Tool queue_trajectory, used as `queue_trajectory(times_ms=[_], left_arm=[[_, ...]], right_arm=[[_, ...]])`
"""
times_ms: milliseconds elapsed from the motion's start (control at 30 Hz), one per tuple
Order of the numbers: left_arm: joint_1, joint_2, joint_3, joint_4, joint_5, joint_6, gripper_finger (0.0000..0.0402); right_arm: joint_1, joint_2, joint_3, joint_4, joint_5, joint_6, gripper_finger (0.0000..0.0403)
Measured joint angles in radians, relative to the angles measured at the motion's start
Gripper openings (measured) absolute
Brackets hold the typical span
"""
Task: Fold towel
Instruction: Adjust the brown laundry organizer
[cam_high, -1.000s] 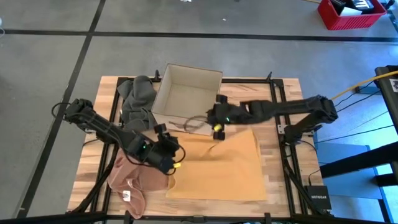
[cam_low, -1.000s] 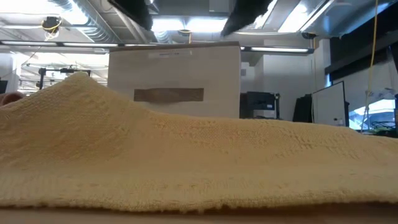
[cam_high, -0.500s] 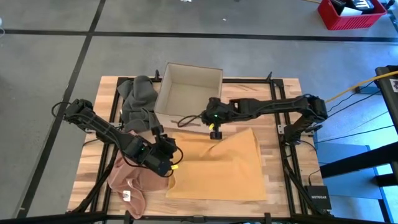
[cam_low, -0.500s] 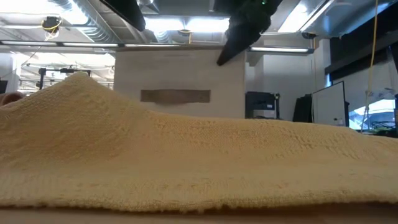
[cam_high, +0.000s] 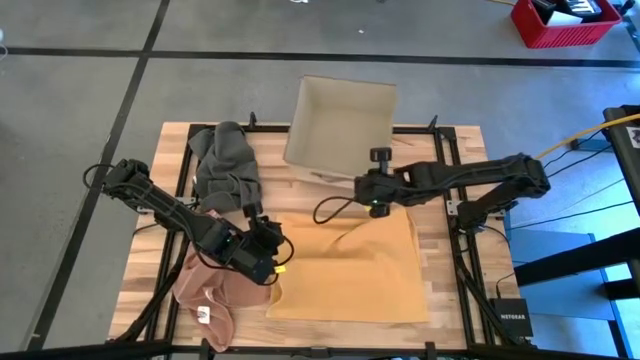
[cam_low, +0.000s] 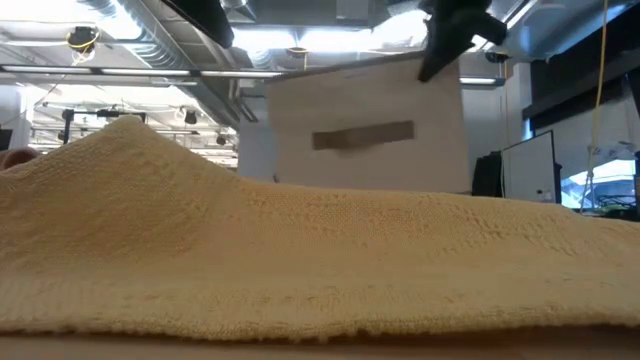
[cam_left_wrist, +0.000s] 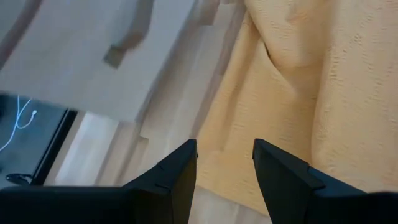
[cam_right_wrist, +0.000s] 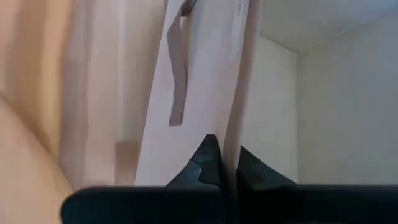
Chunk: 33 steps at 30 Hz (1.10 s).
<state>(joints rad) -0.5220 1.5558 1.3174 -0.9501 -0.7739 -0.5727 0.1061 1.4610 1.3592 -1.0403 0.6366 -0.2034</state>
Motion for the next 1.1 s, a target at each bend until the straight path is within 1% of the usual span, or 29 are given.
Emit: queue_trajectory(times_ms=[133,233,333,433,567,667,800,1000,1100], left_arm=[[0.000,0.000,0.000,0.000,0.000,-0.004,0.0150],[0.000,0.000,0.000,0.000,0.000,-0.004,0.0150],[0.000,0.000,0.000,0.000,0.000,-0.007,0.0150],[-0.002,0.000,0.000,0.000,0.000,-0.007,0.0150],[-0.002,0.000,0.000,0.000,0.000,-0.005,0.0150],[-0.002,0.000,0.000,0.000,0.000,-0.004,0.0150],[-0.002,0.000,0.000,0.000,0.000,-0.004,0.0150],[-0.001,0.000,0.000,0.012,0.000,0.000,0.0150],[-0.001,0.000,0.000,0.025,0.000,0.005,0.0150]], right_arm=[[-0.019,0.000,0.000,-0.113,0.007,0.041,0.0003],[-0.056,0.000,-0.003,-0.138,0.007,0.067,0.0002],[-0.105,-0.021,-0.056,-0.121,-0.015,0.069,0.0001],[-0.148,-0.055,-0.144,-0.078,-0.037,0.035,0.0001],[-0.178,-0.105,-0.267,0.043,-0.058,-0.012,0.0001],[-0.192,-0.141,-0.322,0.063,-0.063,-0.013,0.0002],[-0.192,-0.192,-0.338,-0.014,-0.043,0.031,0.0010],[-0.193,-0.284,-0.341,-0.051,-0.127,0.067,0.0024],[-0.193,-0.301,-0.341,-0.067,-0.128,0.099,0.0029]])
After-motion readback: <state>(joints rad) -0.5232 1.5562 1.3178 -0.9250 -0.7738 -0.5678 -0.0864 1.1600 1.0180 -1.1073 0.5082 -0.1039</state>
